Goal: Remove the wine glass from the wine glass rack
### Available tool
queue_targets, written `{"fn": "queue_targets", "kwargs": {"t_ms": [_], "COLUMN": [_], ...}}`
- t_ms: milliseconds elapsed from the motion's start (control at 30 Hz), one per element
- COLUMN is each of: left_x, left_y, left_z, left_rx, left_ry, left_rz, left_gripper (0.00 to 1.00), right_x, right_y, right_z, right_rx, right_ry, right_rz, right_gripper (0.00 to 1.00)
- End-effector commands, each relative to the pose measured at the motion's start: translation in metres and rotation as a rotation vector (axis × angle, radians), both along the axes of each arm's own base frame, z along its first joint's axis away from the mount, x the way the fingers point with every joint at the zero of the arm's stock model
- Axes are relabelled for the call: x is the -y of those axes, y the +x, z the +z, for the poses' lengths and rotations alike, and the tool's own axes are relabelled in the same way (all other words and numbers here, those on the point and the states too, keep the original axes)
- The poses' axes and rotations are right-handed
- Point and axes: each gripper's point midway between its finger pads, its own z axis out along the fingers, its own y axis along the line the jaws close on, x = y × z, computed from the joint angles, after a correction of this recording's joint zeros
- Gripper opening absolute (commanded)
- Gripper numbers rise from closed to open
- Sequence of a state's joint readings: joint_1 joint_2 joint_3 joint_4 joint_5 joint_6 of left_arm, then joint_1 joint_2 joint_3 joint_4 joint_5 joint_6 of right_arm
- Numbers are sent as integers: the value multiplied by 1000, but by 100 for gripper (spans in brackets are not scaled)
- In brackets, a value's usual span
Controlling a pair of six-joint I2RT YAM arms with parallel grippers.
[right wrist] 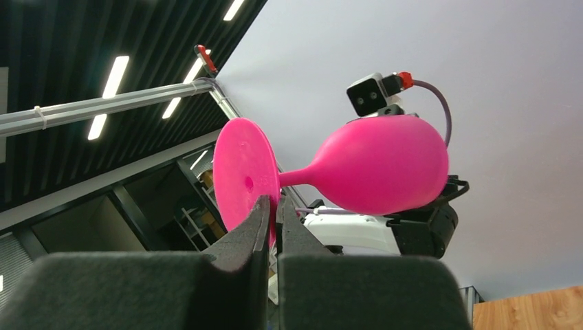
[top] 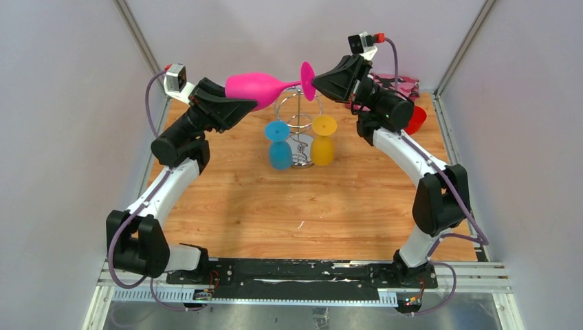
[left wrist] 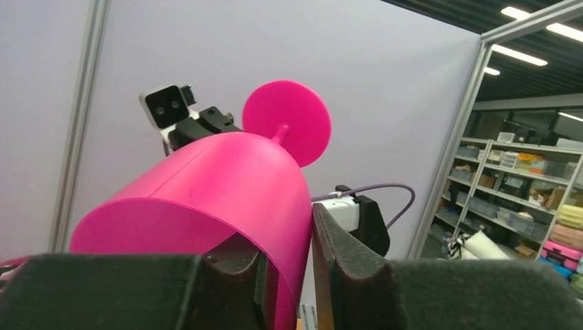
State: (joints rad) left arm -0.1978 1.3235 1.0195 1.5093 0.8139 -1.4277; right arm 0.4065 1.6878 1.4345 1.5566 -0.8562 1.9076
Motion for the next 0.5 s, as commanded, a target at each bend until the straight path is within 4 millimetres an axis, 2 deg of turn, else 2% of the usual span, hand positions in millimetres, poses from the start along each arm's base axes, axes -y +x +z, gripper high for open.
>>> {"fn": "queue_targets", "kwargs": {"t_ms": [0,167,467], "left_x": [1,0,-1], "left_y": [-24,-30,-33], "left_z": [3,5,4], "left_rx": [99,112,112], "left_ry": [23,22,18], "left_rz": [-21,-20,-14], "left_gripper": [20,0,0], "right_x": [-10,-14,-19], "right_y": [-7,-3,-2], "right_z": [-7,-12,-15], "right_rx": [73,55,50], "right_ry": [-12,-18,-23], "right_rz": [15,21,33], "right_gripper": [0,0,0]}}
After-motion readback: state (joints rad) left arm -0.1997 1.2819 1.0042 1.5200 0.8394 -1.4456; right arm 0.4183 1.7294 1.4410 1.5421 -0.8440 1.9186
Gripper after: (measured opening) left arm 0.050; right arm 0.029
